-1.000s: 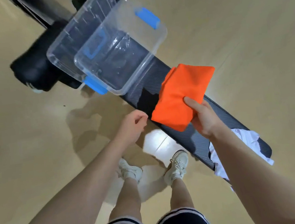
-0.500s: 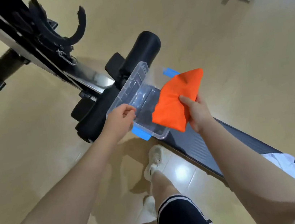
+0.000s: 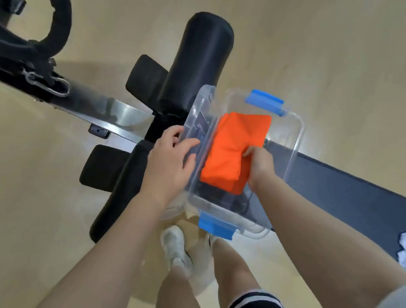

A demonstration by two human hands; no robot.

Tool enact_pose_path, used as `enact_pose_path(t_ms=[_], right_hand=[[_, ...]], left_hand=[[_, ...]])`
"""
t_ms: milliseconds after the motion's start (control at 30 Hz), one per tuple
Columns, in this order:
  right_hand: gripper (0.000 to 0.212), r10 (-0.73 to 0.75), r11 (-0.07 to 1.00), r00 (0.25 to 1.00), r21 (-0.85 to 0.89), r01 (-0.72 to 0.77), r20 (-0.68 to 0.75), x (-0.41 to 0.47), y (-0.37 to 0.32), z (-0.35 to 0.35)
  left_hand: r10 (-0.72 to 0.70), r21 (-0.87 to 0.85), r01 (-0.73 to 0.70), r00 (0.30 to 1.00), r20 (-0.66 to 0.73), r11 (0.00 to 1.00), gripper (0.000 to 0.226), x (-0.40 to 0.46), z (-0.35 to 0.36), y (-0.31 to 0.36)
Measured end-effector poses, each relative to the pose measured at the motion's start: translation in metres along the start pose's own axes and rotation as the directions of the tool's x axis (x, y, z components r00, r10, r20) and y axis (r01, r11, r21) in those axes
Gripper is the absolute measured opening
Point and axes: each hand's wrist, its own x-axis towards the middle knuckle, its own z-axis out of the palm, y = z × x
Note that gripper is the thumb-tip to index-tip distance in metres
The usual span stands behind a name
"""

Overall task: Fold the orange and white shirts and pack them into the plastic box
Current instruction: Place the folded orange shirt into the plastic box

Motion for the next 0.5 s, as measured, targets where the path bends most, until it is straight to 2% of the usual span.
enact_pose_path(t_ms=[67, 133, 200, 267, 333, 400, 500], right_hand=[[0.01, -0.034, 0.982, 0.995, -0.187, 0.015, -0.094, 0.013, 0.012, -0.001], [0.041, -0.071, 0.912, 0.984, -0.41, -0.004, -0.166, 0.023, 0.026, -0.005], [0.06, -0.151, 0.816, 0.975, -0.577, 0.03, -0.162, 0.02, 0.035, -0.007], [0.068, -0.319, 0.647, 0.945, -0.746, 0.161, -0.073, 0.008, 0.04, -0.005], [0.068, -0.443, 0.387, 0.893, -0.883, 0.267, 0.076, 0.004, 0.051, -0.003], [0.066, -0.383, 0.235, 0.904, -0.926, 0.296, 0.192, 0.007, 0.064, -0.002], [0.072, -0.207, 0.165, 0.956, -0.956, 0.243, 0.207, 0.014, 0.076, -0.002]], left_hand=[[0.019, -0.016, -0.018, 1.0, 0.025, 1.0, 0.035, 0.003, 0.004, -0.007], [0.048, -0.043, -0.046, 0.998, 0.032, 0.998, 0.032, 0.004, 0.007, -0.013], [0.041, -0.082, -0.037, 0.998, 0.048, 0.996, 0.034, 0.003, 0.005, -0.013], [0.037, -0.09, -0.031, 0.997, 0.064, 0.995, 0.037, 0.003, 0.003, -0.013], [0.045, -0.085, -0.038, 0.995, 0.089, 0.996, 0.039, 0.002, 0.002, -0.012], [0.057, -0.089, -0.047, 0.993, 0.107, 0.995, 0.041, 0.002, 0.002, -0.012], [0.08, -0.093, -0.072, 0.994, 0.079, 0.993, 0.043, 0.005, 0.005, -0.016]])
